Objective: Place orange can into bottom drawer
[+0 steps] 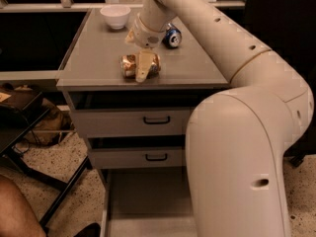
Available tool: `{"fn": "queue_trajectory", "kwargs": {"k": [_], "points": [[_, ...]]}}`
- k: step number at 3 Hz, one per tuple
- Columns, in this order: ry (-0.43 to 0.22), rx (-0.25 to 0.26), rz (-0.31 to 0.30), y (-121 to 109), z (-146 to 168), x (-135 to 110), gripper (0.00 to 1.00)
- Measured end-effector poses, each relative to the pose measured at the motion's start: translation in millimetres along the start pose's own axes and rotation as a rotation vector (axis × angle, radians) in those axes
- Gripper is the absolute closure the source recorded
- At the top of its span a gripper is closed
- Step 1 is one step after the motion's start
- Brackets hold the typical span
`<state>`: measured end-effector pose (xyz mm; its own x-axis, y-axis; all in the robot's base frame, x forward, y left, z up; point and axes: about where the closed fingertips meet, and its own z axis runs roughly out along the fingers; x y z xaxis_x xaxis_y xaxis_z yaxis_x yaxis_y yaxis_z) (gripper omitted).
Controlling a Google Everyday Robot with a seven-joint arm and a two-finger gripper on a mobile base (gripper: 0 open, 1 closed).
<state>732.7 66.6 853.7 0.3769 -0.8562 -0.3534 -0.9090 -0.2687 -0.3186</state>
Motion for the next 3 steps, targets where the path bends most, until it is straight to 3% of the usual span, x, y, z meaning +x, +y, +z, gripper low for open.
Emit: {"fn": "queue_trajectory", "kwargs": {"k": [2,3], "points": [[-0.023,-0.016,0.018,4,2,-1,0.65],[-0.09,-0.036,0.038,28,-17,-8,0.88]]}}
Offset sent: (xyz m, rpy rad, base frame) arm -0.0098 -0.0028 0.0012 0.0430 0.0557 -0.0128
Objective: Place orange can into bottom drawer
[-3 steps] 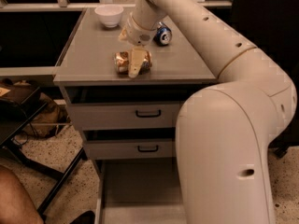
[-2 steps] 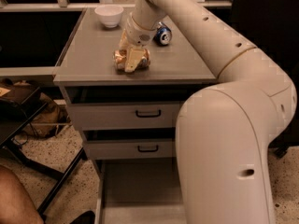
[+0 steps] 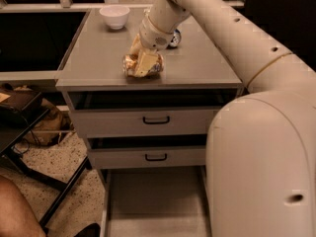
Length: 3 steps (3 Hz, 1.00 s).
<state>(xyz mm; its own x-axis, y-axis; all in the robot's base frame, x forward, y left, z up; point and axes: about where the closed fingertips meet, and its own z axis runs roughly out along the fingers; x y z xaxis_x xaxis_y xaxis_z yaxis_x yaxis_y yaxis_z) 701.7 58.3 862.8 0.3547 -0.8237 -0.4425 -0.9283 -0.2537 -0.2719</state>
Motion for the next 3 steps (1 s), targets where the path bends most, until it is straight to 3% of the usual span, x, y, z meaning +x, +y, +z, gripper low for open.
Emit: {"fn": "queue_trajectory", "kwargs": {"k": [1,2,3], "points": [[-0.022,0.036,0.047,37,-40,2,1.0],[-0.015,0.07,0.082,85,-65,9,1.0],[0.009,0.022,0.11,110,-50,27,1.0]]}}
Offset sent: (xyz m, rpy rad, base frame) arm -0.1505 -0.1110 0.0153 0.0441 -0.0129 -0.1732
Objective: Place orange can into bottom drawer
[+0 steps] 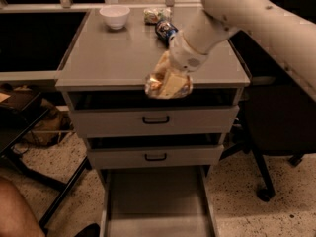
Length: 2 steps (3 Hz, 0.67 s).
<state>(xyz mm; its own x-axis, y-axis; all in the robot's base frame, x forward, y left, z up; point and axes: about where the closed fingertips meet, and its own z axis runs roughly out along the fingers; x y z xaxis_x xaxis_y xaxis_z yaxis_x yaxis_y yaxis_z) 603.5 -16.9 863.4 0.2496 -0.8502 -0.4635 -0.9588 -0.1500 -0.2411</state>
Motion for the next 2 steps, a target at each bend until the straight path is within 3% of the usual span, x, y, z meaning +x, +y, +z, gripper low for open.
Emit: {"fn": "queue_trajectory", "kwargs": {"k": [2], "points": [[-0.009,0.01,0.01,-2.1,5.0,-0.2,1.0]]}}
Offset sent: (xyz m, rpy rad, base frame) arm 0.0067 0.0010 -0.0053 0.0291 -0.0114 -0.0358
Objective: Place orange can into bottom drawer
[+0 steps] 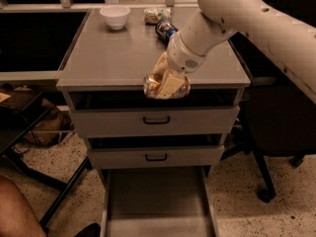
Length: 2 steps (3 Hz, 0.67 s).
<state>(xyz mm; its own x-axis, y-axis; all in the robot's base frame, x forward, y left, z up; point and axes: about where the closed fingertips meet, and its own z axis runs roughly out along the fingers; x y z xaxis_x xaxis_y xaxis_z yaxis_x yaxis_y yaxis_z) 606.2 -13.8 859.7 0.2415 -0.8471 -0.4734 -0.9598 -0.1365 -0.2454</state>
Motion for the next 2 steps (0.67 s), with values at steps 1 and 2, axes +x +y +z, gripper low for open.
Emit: {"fn": "queue_trajectory", "kwargs": {"k": [1,2], "points": [[-0.081,0.02,0.104,21,17,8,1.0],[-0.192,0.018,0.242,66,66,40,1.0]]}}
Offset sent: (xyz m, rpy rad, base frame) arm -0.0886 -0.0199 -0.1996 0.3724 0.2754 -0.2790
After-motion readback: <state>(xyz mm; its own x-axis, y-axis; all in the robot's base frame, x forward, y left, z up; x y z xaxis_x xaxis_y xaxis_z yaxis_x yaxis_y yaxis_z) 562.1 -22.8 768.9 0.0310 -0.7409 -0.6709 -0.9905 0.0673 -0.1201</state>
